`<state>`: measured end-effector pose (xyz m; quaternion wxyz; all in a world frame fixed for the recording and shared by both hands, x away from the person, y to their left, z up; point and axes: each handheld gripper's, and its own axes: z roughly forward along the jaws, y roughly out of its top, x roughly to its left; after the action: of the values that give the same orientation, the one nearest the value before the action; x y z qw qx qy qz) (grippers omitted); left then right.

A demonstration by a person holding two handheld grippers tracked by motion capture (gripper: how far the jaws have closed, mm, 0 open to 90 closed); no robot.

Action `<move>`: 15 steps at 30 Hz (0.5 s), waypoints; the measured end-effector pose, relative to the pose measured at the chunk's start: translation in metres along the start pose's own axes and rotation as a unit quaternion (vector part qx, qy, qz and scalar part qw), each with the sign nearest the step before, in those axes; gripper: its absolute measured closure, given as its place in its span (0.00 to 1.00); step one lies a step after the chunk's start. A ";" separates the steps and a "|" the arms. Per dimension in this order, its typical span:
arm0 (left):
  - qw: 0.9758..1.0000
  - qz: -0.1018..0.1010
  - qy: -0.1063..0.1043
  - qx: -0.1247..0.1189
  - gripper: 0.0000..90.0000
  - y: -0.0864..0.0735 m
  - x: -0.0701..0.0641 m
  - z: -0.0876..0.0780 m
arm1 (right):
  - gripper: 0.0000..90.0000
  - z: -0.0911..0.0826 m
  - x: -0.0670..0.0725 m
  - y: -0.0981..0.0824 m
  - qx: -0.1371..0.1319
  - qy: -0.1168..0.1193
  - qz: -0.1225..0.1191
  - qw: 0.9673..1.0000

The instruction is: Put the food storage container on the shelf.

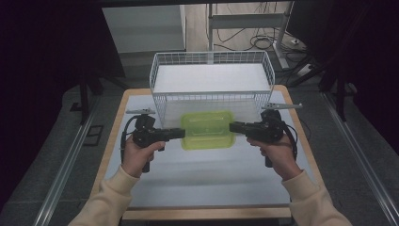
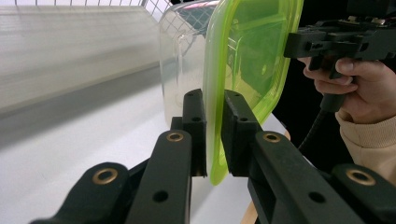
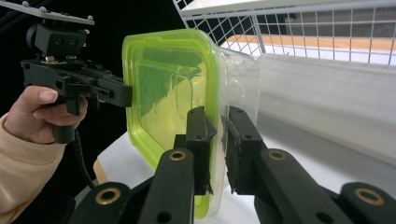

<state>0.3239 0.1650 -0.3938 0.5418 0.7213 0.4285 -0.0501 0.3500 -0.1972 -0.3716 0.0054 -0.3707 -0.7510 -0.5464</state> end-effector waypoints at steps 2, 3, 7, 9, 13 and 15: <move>1.000 0.000 0.000 -0.001 0.90 0.003 0.000 0.000 | 0.90 0.000 0.000 0.003 -0.001 -0.001 -0.001 1.000; 1.000 0.000 0.000 -0.001 0.90 0.004 0.000 0.000 | 0.90 -0.001 0.000 0.004 -0.001 -0.003 0.000 1.000; 1.000 0.002 -0.003 -0.002 0.90 0.011 -0.001 -0.001 | 0.90 -0.002 0.000 0.009 -0.005 -0.004 -0.002 1.000; 1.000 0.001 -0.004 -0.003 0.90 0.015 -0.001 -0.001 | 0.90 -0.003 0.000 0.012 -0.006 -0.004 -0.001 1.000; 1.000 0.001 -0.003 -0.003 0.90 0.022 -0.001 0.000 | 0.90 -0.003 -0.001 0.018 -0.007 -0.007 -0.001 1.000; 1.000 0.002 -0.002 -0.003 0.90 0.025 -0.001 0.000 | 0.90 -0.004 -0.001 0.022 -0.008 -0.009 -0.003 1.000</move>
<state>0.3400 0.1633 -0.3748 0.5452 0.7203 0.4260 -0.0495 0.3618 -0.1980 -0.3529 -0.0060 -0.3734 -0.7480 -0.5487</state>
